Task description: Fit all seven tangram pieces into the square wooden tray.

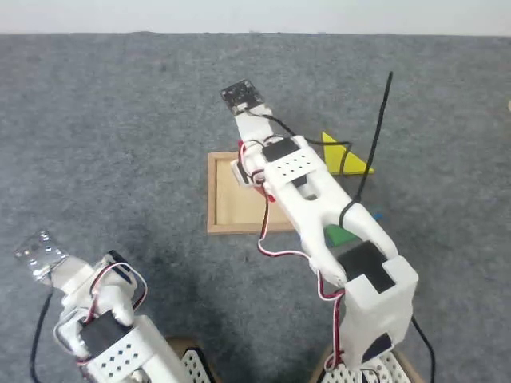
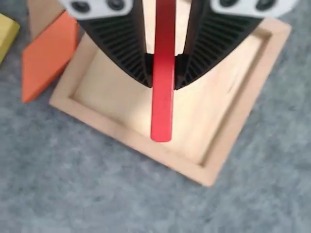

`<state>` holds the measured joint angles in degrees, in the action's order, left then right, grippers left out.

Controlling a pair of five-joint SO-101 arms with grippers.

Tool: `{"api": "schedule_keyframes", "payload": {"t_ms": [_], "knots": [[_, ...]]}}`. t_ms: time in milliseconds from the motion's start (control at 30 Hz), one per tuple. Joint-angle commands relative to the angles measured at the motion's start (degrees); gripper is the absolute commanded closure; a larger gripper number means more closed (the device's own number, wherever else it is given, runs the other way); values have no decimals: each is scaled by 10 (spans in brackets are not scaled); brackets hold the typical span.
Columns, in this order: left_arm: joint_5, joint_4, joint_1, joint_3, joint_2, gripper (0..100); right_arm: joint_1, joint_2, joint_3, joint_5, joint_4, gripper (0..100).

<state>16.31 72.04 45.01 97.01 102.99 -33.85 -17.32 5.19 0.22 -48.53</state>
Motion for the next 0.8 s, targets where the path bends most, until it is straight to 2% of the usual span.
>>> {"api": "schedule_keyframes", "payload": {"t_ms": [0, 133, 367, 600, 767], "knots": [[5, 2, 4, -5, 9, 818, -16, 4, -33, 34, -20, 920], [5, 2, 4, -5, 9, 818, -18, 4, -31, 46, -25, 847], [5, 2, 4, -5, 9, 818, -16, 4, -27, 47, -24, 896], [5, 2, 4, -5, 9, 818, 71, 14, -31, 49, -21, 896], [5, 2, 4, -5, 9, 818, 77, 48, -30, 59, -20, 896]]}}
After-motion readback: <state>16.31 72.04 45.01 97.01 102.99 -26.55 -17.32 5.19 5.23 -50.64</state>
